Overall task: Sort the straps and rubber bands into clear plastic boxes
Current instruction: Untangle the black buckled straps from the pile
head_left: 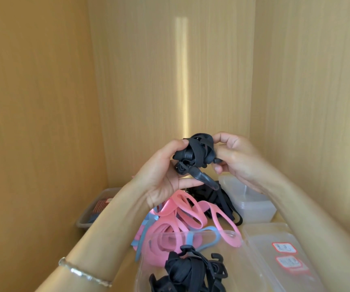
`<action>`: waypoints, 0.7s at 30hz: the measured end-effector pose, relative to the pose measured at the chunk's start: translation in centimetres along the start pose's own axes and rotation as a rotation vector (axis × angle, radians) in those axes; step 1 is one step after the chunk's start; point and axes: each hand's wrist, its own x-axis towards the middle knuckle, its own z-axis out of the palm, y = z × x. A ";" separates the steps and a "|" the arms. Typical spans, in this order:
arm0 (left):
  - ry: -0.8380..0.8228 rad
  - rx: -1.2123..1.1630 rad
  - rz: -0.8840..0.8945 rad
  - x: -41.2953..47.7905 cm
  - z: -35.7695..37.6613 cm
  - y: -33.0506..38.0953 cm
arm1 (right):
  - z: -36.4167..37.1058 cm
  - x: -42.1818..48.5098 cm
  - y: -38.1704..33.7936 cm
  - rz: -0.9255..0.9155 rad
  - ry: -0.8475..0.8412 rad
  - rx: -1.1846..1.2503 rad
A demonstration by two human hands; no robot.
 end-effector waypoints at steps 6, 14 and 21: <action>0.125 -0.154 0.042 0.4 0.3 0.2 | 0.2 0.1 0.0 -0.044 -0.015 -0.057; 0.174 -0.216 0.052 0.7 -0.8 0.1 | -0.5 -0.5 0.4 -0.052 -0.368 -0.299; 0.117 -0.236 0.101 0.6 -0.7 0.2 | -0.3 -0.3 0.6 -0.231 -0.215 -0.228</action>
